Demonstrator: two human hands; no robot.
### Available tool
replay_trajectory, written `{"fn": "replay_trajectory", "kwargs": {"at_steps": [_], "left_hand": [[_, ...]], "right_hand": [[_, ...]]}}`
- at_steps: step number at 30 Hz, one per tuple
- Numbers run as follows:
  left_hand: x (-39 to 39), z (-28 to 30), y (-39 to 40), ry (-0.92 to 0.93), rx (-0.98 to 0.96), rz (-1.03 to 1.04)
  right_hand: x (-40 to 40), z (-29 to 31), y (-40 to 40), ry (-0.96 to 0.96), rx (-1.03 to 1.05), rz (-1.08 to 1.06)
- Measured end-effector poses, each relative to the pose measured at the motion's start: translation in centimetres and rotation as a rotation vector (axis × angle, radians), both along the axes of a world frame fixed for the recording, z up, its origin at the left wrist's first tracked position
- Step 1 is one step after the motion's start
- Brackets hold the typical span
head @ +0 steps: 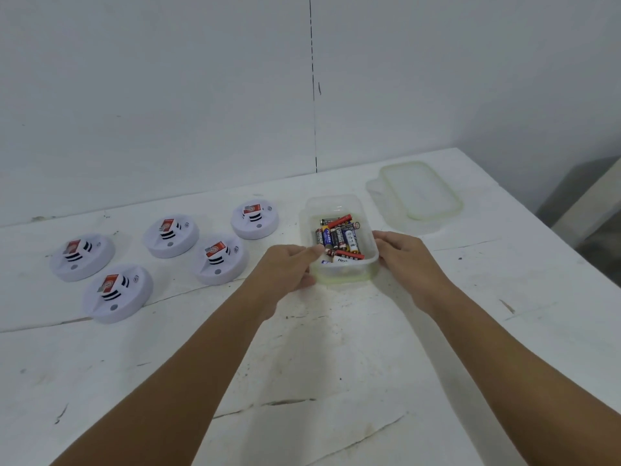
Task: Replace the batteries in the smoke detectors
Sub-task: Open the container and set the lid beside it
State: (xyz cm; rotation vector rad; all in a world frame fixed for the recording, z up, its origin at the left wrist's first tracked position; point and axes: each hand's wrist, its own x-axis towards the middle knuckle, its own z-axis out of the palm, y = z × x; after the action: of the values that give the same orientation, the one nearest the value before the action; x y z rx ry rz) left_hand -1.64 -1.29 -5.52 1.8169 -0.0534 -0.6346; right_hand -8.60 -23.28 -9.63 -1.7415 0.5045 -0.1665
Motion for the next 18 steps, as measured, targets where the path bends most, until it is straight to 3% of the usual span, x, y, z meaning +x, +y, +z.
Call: {"fn": "replay_trajectory", "kwargs": {"at_steps": [12,18], "left_hand": [[4.3,-0.6,-4.2,0.009,-0.004,0.092],[4.4,-0.5,-4.6,0.011,-0.016,0.09]], "right_hand": [[5.8,-0.1,-1.2,-0.075,0.261,-0.157],[6.7,-0.9,-1.5,-0.062,0.29,-0.184]]}}
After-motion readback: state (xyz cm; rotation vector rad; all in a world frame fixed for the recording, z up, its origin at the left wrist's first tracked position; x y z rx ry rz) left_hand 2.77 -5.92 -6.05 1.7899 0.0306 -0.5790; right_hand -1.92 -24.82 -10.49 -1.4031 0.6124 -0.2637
